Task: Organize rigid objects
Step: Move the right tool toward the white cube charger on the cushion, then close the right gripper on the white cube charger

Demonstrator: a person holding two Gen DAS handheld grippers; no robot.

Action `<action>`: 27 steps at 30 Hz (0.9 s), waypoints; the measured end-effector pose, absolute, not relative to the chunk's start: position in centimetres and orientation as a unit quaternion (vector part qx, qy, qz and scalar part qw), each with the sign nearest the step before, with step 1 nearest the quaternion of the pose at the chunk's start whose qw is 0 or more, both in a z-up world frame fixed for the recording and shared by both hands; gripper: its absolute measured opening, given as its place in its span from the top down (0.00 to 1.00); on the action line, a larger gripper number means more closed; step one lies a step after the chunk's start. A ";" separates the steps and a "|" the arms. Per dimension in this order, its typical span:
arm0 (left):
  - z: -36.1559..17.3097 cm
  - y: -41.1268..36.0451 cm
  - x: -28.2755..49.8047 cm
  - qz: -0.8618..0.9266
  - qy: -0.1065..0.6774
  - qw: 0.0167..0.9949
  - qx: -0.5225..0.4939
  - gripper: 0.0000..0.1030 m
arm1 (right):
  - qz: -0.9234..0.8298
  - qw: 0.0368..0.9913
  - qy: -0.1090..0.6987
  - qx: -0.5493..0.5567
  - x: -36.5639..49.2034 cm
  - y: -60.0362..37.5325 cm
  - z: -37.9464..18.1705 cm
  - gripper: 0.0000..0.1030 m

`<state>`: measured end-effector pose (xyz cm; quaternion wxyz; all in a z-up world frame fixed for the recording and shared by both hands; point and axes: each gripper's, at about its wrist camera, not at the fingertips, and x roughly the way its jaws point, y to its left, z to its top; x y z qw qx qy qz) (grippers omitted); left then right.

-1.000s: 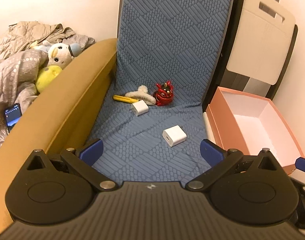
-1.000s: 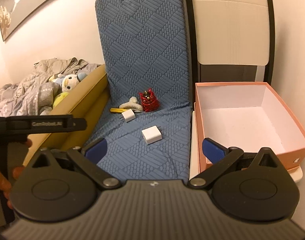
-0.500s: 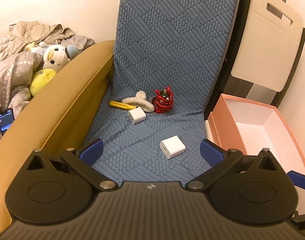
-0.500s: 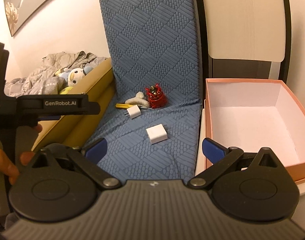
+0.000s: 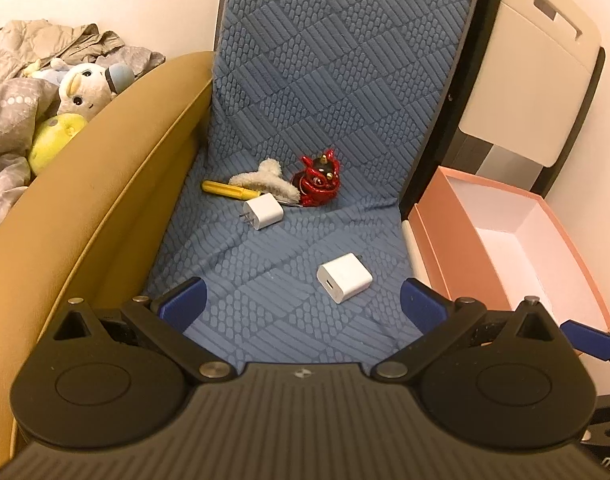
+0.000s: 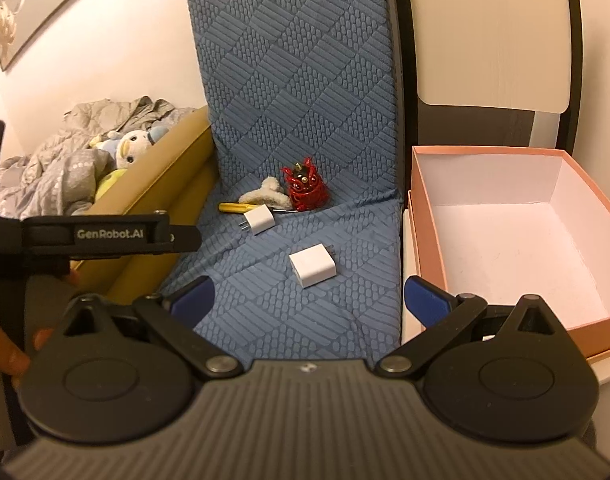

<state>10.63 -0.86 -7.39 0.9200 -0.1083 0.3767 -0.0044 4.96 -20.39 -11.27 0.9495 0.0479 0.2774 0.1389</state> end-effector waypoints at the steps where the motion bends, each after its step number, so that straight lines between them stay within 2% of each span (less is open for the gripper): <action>1: -7.5 -0.4 10.9 -0.006 0.378 0.919 -0.111 0.00 | 0.135 0.950 0.279 0.045 5.2 -20.1 -11.3 0.00; 12: -7.6 1.2 12.6 -0.010 0.371 0.920 -0.124 0.00 | 0.133 0.948 0.289 0.024 7.1 -18.6 -11.9 0.01; 27: -8.1 -0.7 11.8 -0.010 0.366 0.922 -0.122 0.00 | 0.138 0.947 0.289 0.019 6.3 -18.8 -12.9 0.02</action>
